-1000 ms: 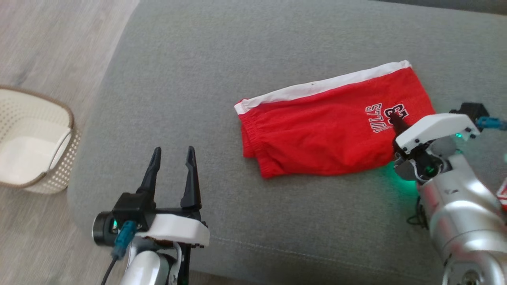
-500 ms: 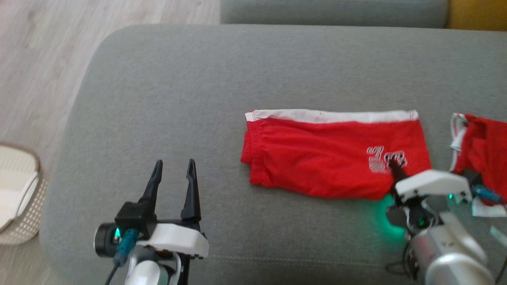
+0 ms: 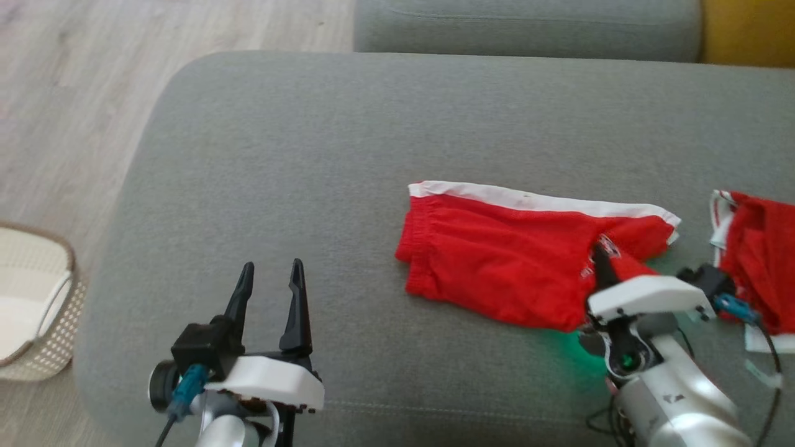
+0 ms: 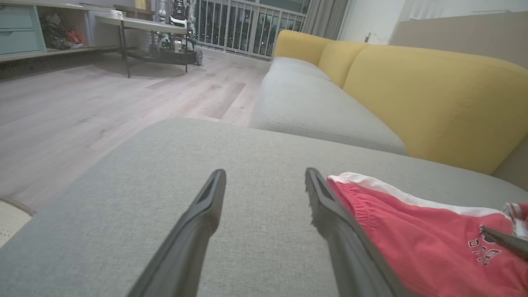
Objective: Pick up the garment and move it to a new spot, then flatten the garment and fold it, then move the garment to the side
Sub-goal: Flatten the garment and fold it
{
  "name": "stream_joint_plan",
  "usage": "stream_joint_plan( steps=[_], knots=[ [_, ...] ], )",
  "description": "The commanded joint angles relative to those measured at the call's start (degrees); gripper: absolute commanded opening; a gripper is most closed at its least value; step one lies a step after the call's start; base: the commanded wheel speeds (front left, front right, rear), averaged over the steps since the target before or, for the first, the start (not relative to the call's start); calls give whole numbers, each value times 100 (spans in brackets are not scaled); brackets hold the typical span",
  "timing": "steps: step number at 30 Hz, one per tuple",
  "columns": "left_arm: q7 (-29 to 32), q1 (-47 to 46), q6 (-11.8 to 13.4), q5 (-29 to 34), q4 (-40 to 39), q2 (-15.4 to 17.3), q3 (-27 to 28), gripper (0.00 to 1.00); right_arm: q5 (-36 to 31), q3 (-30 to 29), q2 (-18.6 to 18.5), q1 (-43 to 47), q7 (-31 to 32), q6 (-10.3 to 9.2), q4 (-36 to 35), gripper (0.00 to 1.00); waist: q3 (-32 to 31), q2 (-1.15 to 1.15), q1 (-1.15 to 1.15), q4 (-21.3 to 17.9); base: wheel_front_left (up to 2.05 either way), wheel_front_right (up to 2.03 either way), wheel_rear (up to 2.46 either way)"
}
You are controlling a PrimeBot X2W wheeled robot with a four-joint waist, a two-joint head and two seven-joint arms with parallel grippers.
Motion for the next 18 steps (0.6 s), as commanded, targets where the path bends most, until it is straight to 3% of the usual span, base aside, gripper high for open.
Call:
stream_joint_plan(
  steps=[1,8,18],
  knots=[
    [-70,-167,-15,23,-179,27,228,100,29,224,77,-247,-67,-1,-263,0,0,0,0,88,0,0,0],
    [-70,-154,-30,-25,-168,27,289,100,206,1145,77,-5,-102,-1,-1211,0,-3,0,0,413,0,0,0],
    [-70,-84,-22,-59,-137,27,214,100,138,1626,77,125,-106,-1,-1414,0,47,0,0,774,0,0,0]
  ],
)
